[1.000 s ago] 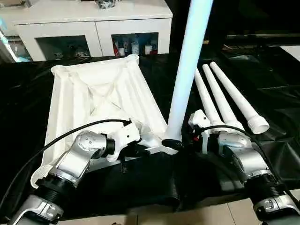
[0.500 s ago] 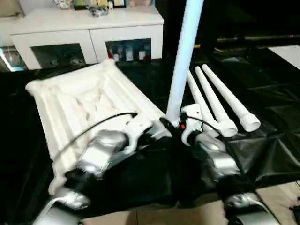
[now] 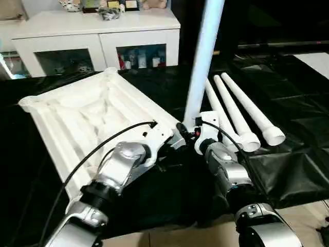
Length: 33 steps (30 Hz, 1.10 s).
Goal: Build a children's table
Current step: Rotate leg to tighten
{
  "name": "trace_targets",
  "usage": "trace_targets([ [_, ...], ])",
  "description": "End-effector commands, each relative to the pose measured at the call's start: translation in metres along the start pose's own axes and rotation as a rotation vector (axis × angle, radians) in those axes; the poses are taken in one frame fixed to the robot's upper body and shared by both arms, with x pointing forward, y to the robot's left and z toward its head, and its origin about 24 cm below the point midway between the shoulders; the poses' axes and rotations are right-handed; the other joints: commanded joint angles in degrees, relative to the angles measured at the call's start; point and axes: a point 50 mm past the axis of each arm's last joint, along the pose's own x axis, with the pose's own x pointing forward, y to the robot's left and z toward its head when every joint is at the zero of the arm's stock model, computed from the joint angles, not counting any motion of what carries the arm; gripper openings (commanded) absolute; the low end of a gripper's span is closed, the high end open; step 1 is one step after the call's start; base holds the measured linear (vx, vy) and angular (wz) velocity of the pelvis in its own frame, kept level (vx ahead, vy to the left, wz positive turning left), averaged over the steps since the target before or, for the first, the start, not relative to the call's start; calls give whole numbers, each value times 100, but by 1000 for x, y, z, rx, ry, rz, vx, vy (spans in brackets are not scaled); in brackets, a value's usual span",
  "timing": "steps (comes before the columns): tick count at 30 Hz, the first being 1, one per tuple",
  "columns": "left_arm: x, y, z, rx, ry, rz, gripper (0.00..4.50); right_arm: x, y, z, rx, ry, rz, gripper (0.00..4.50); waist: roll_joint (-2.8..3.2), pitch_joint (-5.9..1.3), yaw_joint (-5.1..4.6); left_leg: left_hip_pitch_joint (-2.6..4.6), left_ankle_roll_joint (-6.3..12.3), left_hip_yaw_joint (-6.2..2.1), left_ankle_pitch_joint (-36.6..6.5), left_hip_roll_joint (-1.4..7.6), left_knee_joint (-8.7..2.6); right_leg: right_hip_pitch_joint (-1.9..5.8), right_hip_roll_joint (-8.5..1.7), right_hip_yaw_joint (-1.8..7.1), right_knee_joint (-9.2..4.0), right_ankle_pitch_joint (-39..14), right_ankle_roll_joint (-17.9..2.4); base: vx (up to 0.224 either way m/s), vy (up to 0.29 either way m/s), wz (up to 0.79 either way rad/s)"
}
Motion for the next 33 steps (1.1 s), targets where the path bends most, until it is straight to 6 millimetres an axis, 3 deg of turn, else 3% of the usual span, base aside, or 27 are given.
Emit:
trace_targets([
  [1,1,-8,3,29,-52,-46,0,2,20,-12,24,62,128,386,-86,-243,29,-79,387,-65,-1441,164,-428,272,-340,268,-506,-2105,-849,0,0,0],
  [5,-10,-4,-4,76,-55,-88,0,-6,10,0,-108,72,276,421,-99,-257,47,-103,524,-55,-1191,170,-400,304,-324,265,-470,-1796,-936,0,0,0],
  [15,-40,-4,-12,145,-102,-263,0,-52,-15,3,-300,191,650,421,-108,-242,125,-82,615,-37,-1112,203,-408,290,-316,278,-433,-1547,-1102,0,0,0],
  [20,-46,-4,-12,150,-110,-302,0,-56,-16,5,-310,195,688,421,-104,-221,150,-59,495,-42,-1269,222,-433,263,-328,291,-467,-1903,-1019,0,0,0],
  [27,-49,-3,-15,155,-101,-311,0,-57,-15,7,-296,192,715,421,-123,-237,182,-61,500,-38,-1048,218,-415,283,-327,297,-414,-1474,-1158,0,0,0],
  [28,-49,-4,-15,155,-100,-313,0,-57,-15,7,-296,192,714,397,-121,-236,190,-61,507,-38,-1022,223,-416,285,-328,297,-409,-1435,-1174,0,0,0],
  [33,-49,-4,-16,156,-93,-317,0,-56,-18,5,-299,198,694,366,-130,-224,205,-56,461,-36,-1066,220,-420,285,-331,299,-419,-1528,-1160,0,0,0],
])
